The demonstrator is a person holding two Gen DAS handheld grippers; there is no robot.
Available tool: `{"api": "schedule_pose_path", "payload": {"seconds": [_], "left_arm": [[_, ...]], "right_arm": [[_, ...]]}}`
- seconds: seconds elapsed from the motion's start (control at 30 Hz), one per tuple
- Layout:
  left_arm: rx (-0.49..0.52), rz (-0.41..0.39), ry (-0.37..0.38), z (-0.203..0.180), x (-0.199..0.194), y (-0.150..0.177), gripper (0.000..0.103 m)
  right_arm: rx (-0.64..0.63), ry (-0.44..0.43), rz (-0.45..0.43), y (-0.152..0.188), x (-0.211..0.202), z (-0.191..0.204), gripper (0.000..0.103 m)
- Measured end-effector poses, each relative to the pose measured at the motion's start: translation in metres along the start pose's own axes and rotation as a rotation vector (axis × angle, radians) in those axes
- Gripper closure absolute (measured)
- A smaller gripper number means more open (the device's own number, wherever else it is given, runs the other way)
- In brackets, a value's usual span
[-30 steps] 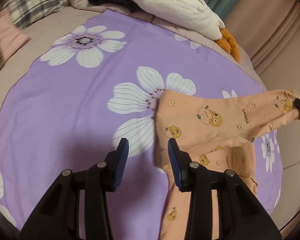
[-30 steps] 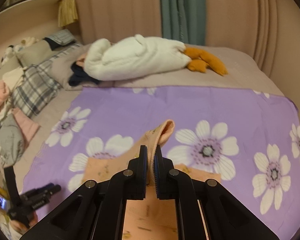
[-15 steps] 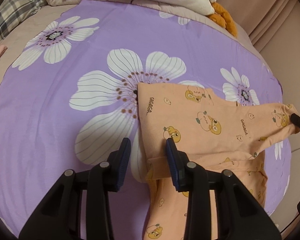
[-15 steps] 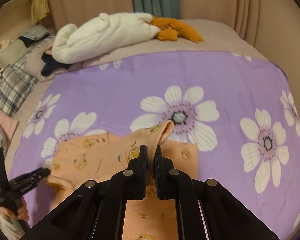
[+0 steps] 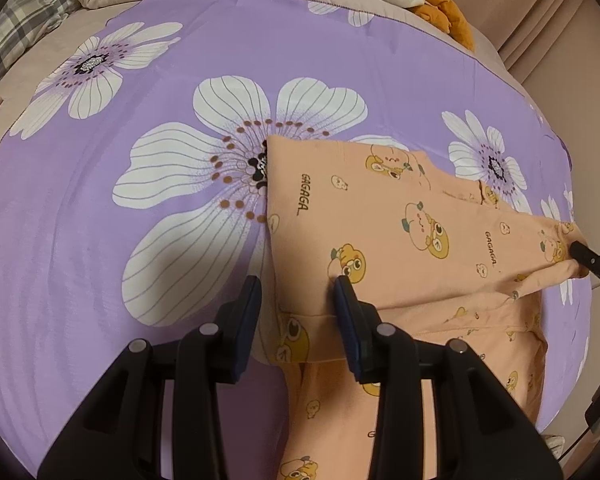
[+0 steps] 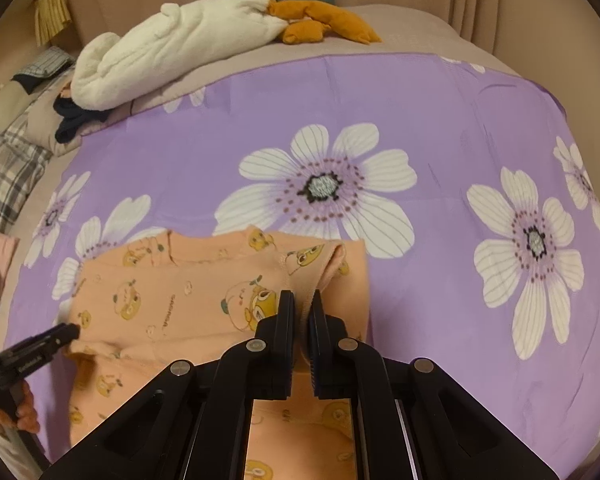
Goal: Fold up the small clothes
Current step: 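Fold the side over the shirt body with the right gripper and release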
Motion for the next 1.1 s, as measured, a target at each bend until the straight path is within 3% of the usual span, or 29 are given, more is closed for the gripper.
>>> {"api": "schedule_pose_path", "payload": {"seconds": [0.7,1.1], "left_arm": [[-0.015,0.021,-0.005,0.002,0.017,0.012,0.062],[-0.019,0.027,0.012,0.002,0.002,0.021,0.062]], "right_arm": [[0.083,0.004,0.119,0.048,0.044,-0.028,0.095],[0.059,0.037,0.11,0.051,0.04,-0.028,0.095]]}}
Point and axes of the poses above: each gripper's, at about its wrist camera, not at the fingertips, and x roughly the way its jaws point, z to its left, y to its underside, the point moved 4 cm from there along x, roughly the way its jaws point, and after that the axes turned 5 degrees about -z, right-handed, at the moved point
